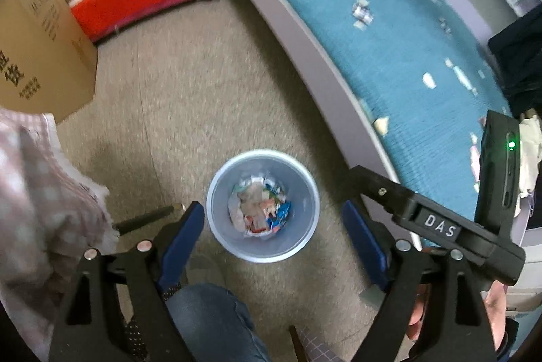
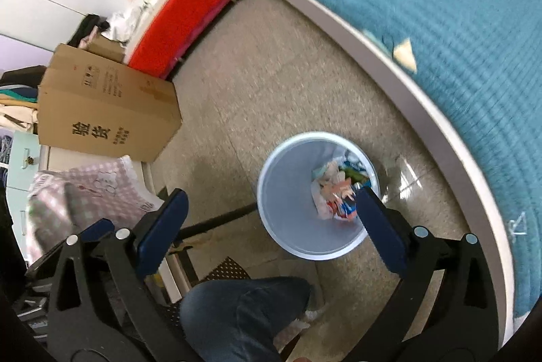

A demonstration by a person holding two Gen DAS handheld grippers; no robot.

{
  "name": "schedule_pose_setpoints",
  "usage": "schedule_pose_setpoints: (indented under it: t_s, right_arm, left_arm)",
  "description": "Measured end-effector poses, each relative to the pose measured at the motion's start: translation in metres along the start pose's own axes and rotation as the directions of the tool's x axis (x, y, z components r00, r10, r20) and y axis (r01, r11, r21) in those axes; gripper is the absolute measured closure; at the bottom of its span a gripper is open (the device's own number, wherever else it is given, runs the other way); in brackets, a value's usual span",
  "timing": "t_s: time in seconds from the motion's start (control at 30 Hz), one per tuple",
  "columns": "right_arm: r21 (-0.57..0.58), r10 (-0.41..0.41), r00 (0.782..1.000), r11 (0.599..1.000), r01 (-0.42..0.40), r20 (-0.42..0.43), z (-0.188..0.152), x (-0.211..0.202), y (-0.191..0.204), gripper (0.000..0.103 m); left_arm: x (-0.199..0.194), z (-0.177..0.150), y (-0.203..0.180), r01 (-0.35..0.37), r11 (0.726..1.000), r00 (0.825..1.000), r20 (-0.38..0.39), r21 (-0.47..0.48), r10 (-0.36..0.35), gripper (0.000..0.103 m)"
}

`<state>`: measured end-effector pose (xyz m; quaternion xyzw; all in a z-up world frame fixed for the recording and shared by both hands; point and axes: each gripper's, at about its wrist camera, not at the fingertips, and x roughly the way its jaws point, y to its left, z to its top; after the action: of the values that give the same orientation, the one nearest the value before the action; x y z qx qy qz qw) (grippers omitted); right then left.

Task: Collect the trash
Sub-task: 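Return both tools from the bin to the table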

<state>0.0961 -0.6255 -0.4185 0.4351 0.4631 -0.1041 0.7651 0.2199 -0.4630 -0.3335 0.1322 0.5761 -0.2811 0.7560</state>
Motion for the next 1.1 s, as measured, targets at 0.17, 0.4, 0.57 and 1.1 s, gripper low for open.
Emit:
schedule_pose_setpoints:
  t_s: [0.17,0.4,0.57,1.1]
  right_arm:
    - [-0.049,0.031,0.995,0.998,-0.027,0.091,0.001,-0.046,0.033,0.006]
    - [-0.135,0.081,0.979,0.989,-0.056,0.188,-0.004,-0.105,0.083,0.006]
    - [-0.199,0.117,0.966,0.977,-0.070,0.233,-0.014,-0.137,0.120,0.006]
    - [-0.445,0.242,0.938,0.889,-0.111,0.249,-0.079,-0.181,0.257,0.006]
  left_arm:
    - [-0.055,-0.002,-0.005,0.027,1.000,0.994,0.105,0.014,-0.029,0.020]
    - [-0.134,-0.018,0.001,0.047,0.998,0.967,0.248,0.034,-0.054,0.019]
    - [-0.180,-0.033,0.018,0.054,0.998,0.943,0.329,0.023,-0.059,0.018]
    - [-0.281,-0.100,0.116,-0.028,0.996,0.846,0.529,-0.081,0.067,0.014]
